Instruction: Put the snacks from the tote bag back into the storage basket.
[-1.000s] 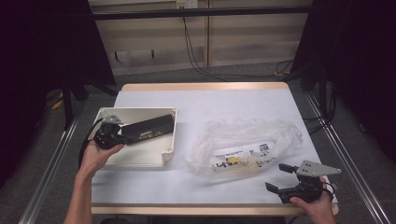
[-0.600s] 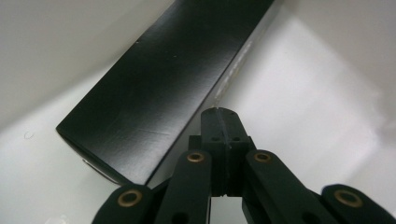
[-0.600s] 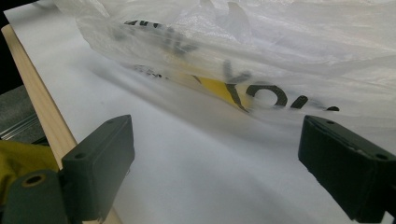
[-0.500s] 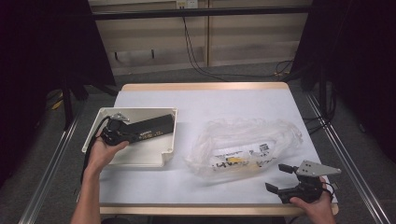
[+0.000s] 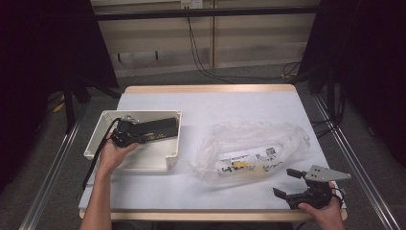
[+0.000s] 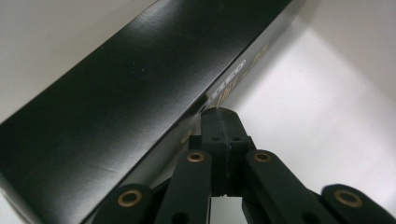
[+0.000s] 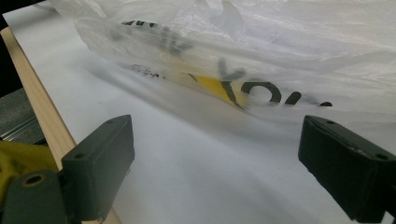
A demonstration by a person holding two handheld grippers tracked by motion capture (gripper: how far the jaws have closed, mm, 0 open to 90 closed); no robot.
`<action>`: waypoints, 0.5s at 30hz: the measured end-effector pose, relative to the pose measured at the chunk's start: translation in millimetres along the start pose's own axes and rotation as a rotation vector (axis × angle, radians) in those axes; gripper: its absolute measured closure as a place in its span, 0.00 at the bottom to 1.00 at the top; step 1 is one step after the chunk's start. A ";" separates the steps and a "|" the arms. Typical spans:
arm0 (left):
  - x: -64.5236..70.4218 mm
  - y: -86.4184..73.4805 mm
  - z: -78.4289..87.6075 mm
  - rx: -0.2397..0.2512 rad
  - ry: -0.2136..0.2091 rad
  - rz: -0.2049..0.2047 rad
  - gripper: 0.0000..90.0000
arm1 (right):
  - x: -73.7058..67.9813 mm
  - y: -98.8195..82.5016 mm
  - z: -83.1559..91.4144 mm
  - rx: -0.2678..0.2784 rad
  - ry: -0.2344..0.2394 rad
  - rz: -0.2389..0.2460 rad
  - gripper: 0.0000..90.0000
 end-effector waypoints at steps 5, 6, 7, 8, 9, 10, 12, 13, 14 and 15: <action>-3.9 3.9 -3.4 0.014 0.007 0.031 1.00 | -1.7 0.2 -5.1 -0.008 0.009 0.008 0.11; -5.7 3.8 -2.9 0.007 0.008 0.026 1.00 | -2.3 0.6 -5.4 -0.007 0.012 0.011 0.11; -6.7 4.4 -2.9 0.010 0.013 0.026 1.00 | -2.6 0.7 -5.6 -0.007 0.014 0.011 0.11; -6.2 5.0 -3.9 0.021 0.010 0.042 1.00 | -2.8 0.6 -5.8 -0.009 0.015 0.012 0.11; -6.4 5.1 -3.9 0.019 0.010 0.041 1.00 | -2.7 0.9 -5.7 -0.008 0.015 0.014 0.11; -7.0 5.3 -4.0 0.020 0.018 0.039 1.00 | -2.9 1.2 -5.2 -0.008 0.016 0.014 0.11; -8.2 6.0 -4.2 0.013 0.019 0.018 1.00 | -3.7 1.8 -4.9 -0.005 0.016 0.014 0.11; -7.5 6.4 -4.9 0.014 0.014 0.019 1.00 | -4.2 1.7 -4.9 -0.006 0.015 0.015 0.11; -8.1 6.8 -5.2 0.010 0.012 0.018 1.00 | -4.4 1.7 -5.0 -0.006 0.015 0.015 0.11; -8.3 8.3 -7.1 0.025 0.018 0.038 1.00 | -4.4 1.6 -5.3 -0.007 0.016 0.016 0.11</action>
Point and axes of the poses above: each handheld gripper's, and its own axes: z roughly backward along the jaws, y roughly out of its top, x roughly to its right, the point moved 9 cm from there along -z, roughly forward along the jaws, and after that the axes turned 14 degrees about x, right-handed, at the moved point
